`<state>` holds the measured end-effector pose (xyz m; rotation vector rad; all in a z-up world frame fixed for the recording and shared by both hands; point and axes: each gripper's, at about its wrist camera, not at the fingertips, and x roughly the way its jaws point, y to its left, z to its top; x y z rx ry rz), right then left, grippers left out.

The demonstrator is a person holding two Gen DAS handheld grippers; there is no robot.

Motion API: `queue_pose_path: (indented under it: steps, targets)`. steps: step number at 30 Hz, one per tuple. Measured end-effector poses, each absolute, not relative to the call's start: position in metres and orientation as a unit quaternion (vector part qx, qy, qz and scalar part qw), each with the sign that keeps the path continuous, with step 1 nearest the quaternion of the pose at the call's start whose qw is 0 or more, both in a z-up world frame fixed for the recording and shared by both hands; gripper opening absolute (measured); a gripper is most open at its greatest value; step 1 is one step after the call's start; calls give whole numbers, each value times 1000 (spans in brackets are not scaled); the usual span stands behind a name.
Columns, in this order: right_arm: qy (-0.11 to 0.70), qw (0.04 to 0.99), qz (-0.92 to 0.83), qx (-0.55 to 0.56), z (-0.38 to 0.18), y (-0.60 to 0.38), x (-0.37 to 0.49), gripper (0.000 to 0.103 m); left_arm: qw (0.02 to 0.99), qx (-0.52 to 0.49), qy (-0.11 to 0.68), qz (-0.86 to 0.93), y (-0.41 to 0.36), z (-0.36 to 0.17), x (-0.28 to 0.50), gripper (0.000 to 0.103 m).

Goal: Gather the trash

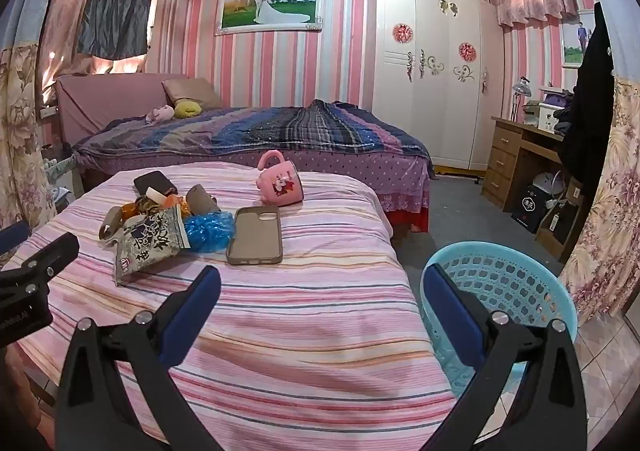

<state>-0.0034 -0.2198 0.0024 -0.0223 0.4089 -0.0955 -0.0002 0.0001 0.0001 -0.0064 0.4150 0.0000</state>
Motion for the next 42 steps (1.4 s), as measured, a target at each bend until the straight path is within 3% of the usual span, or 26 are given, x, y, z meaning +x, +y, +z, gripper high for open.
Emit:
queue_pose_path:
  steps: [42]
  targets:
    - [196,979,-56,-23,3,-217,-3,99,979,-2,204,8,5,1,0,98]
